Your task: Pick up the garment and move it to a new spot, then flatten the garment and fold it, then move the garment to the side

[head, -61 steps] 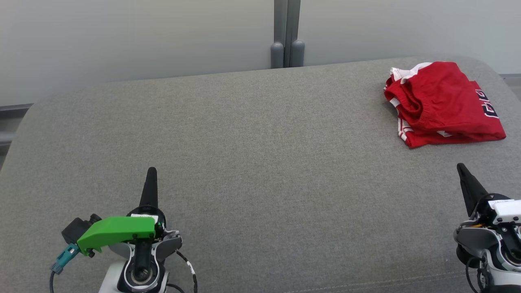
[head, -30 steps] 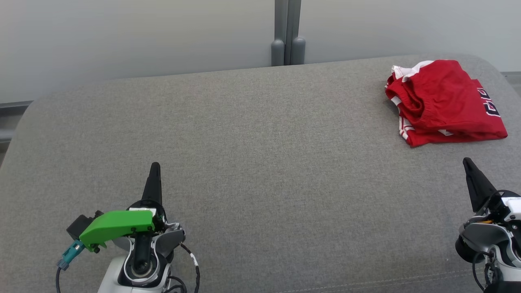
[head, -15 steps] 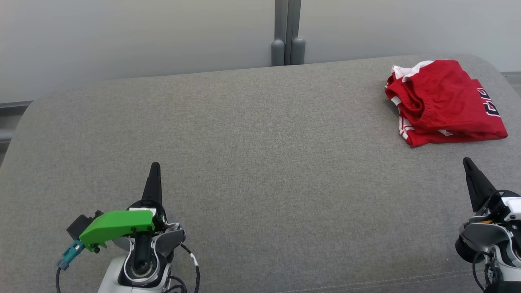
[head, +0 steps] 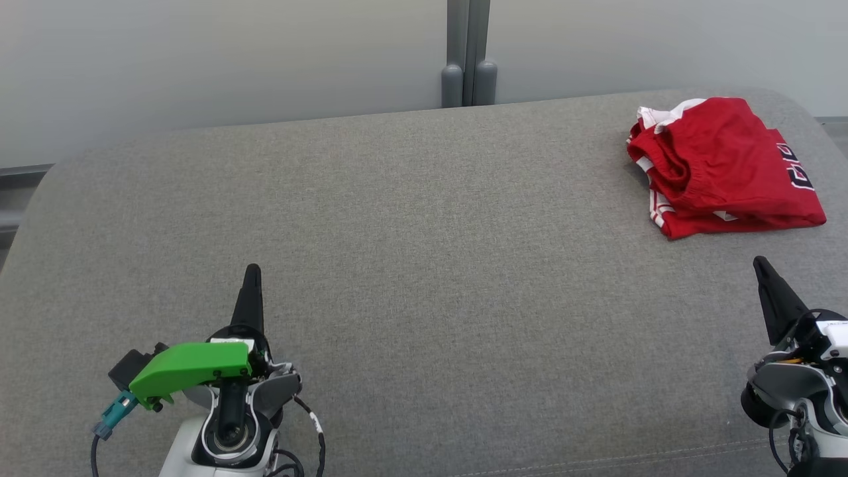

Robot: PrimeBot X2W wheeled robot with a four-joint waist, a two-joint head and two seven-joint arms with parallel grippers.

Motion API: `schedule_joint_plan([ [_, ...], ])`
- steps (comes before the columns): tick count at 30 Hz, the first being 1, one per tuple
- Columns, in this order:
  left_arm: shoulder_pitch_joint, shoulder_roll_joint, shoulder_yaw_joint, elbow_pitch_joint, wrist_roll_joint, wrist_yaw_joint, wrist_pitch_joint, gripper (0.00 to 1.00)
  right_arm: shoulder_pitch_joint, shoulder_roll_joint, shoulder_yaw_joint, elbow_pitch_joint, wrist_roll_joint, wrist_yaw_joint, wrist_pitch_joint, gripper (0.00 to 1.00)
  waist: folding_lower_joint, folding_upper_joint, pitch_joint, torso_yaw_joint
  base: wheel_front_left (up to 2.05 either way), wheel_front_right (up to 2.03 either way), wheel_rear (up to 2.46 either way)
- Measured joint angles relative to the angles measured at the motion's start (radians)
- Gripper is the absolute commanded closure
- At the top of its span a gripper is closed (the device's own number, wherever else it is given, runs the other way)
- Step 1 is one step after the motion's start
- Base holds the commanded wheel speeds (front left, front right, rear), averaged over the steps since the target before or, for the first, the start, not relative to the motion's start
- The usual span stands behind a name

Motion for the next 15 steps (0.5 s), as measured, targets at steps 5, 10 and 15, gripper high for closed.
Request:
schedule_joint_plan([
  [5,0.0,0.0,0.0,0.0,0.0,0.0,0.0,1.0,0.0,0.0,0.001,0.0,0.003,0.0,0.0,1.0,0.0,0.0,0.0,0.0,0.0,0.0,0.0],
  [10,0.0,0.0,0.0,0.0,0.0,0.0,0.0,1.0,0.0,0.0,0.001,0.0,0.003,0.0,0.0,1.0,0.0,0.0,0.0,0.0,0.0,0.0,0.0],
  [15,0.0,0.0,0.0,0.0,0.0,0.0,0.0,1.0,0.0,-0.001,0.001,0.0,0.004,0.0,0.0,1.0,0.0,0.0,0.0,0.0,0.0,0.0,0.0],
])
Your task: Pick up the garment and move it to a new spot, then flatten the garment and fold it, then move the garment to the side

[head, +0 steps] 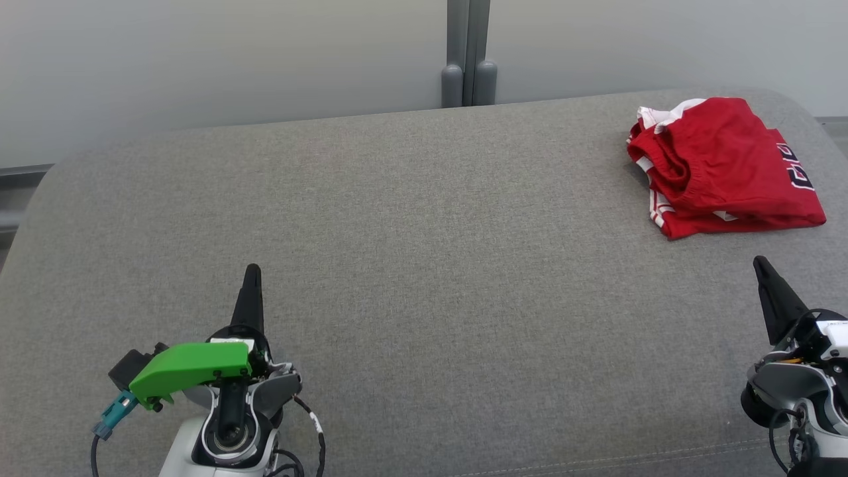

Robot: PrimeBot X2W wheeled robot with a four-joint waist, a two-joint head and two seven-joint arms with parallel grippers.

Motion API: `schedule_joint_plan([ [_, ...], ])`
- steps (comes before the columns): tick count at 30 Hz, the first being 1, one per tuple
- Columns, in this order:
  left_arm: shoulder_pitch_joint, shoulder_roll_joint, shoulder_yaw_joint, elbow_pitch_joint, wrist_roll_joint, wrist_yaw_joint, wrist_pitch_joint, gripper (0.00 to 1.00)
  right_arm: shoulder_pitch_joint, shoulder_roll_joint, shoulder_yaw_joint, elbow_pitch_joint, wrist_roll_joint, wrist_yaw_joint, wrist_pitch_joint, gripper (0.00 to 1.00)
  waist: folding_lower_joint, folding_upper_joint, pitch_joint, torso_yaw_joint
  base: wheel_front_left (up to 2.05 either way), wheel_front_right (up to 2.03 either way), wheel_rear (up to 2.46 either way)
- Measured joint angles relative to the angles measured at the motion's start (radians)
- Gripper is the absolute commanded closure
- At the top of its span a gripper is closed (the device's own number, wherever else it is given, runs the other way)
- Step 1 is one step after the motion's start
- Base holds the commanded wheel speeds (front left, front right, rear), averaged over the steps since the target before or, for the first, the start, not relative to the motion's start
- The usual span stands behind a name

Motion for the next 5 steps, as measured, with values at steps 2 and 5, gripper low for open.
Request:
schedule_joint_plan([
  [2,0.0,0.0,0.0,0.0,0.0,0.0,0.0,1.0,0.0,0.0,0.0,0.0,0.0,0.0,0.0,1.0,0.0,0.0,0.0,0.0,0.0,0.0,0.0],
  [5,0.0,0.0,0.0,0.0,0.0,0.0,0.0,1.0,0.0,0.0,0.0,0.0,0.0,0.0,0.0,1.0,0.0,0.0,0.0,0.0,0.0,0.0,0.0],
])
